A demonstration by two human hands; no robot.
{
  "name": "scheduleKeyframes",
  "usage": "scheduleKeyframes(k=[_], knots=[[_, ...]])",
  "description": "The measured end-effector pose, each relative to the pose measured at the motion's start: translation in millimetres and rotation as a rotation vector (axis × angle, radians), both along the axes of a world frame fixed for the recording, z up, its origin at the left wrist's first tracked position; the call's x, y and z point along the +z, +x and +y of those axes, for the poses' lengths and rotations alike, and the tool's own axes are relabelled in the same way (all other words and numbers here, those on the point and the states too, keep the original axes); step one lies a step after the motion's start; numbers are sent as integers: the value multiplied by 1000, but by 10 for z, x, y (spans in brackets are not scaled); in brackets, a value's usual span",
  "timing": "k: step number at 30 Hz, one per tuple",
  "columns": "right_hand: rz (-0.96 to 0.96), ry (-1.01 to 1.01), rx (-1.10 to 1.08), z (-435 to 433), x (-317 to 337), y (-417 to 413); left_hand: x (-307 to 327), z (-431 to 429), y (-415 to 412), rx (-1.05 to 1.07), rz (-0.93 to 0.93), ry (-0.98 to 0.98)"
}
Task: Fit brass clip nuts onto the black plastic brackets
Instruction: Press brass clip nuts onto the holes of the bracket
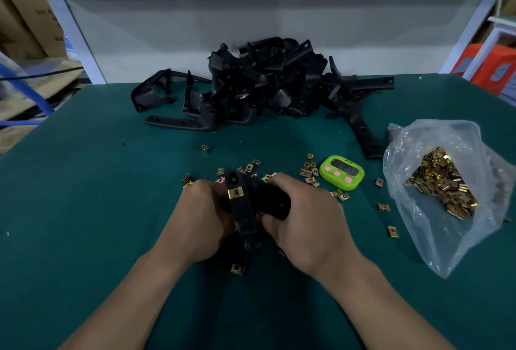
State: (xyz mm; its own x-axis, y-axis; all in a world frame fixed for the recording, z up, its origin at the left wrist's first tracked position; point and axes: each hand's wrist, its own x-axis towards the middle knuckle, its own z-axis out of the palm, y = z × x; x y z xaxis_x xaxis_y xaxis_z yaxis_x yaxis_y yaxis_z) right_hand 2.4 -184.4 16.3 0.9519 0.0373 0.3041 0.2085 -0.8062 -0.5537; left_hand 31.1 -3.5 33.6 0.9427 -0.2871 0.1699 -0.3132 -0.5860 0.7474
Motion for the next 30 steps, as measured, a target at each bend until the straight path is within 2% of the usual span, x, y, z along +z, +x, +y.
scheduleKeyframes(k=[6, 10, 14, 19, 23, 27, 30], knots=[[-8, -93, 12, -6, -23, -8, -64, 21, 59, 97, -48, 112], [4, -72, -26, -37, 1, 28, -32, -14, 7, 28, -28, 81], [6, 33, -2, -86, 6, 56, 8, -88, -101, -1, -77, -13], [-4, -34, 5, -19, -66, 38, 27, -91, -62, 71, -58, 4], [-36, -42, 37, -2, -74, 27, 32, -12, -36, -41, 12, -38], [-48, -14, 55, -12, -62, 35, 37, 11, -17, -29, 65, -38], [-83, -4, 71, -15, -30, 26, 52, -8, -46, -49, 37, -86]])
